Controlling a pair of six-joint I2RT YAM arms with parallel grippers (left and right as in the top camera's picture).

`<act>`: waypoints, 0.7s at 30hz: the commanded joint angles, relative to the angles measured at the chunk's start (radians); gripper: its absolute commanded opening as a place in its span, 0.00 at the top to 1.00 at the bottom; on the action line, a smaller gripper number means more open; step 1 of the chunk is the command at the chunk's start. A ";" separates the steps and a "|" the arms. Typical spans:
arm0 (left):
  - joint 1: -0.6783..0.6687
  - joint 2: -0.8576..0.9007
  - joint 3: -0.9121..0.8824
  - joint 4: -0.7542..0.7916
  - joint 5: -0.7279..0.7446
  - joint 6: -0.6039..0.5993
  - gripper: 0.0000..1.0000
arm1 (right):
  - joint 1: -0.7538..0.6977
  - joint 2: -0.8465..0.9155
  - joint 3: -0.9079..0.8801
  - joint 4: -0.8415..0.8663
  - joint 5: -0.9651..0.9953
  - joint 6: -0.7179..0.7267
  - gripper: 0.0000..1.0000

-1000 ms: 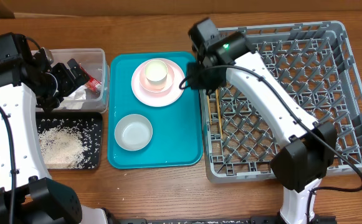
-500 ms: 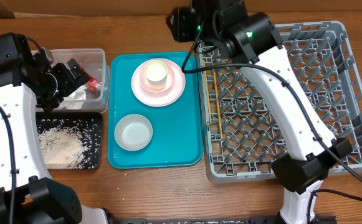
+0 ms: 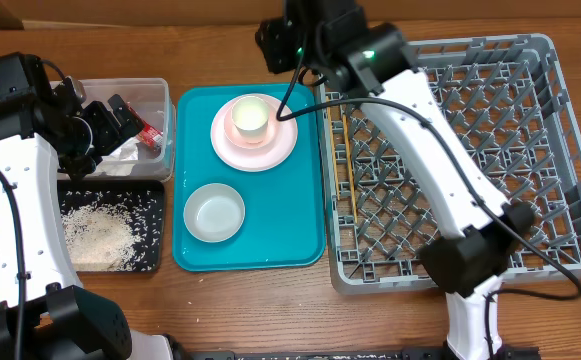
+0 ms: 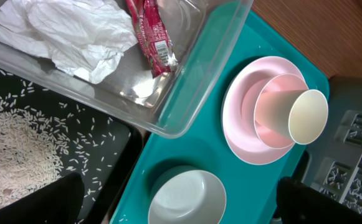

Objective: Sort waste into correct bins and load items into the dishwasher
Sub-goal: 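Reach the right gripper to the white paper cup and grip its rim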

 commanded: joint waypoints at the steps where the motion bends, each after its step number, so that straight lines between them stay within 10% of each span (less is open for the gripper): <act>1: -0.002 -0.024 0.017 -0.002 -0.003 0.022 0.00 | 0.016 0.058 0.020 -0.013 0.021 -0.084 0.64; 21: -0.002 -0.024 0.017 -0.002 -0.003 0.022 0.00 | 0.129 0.191 0.007 -0.050 0.030 -0.113 0.68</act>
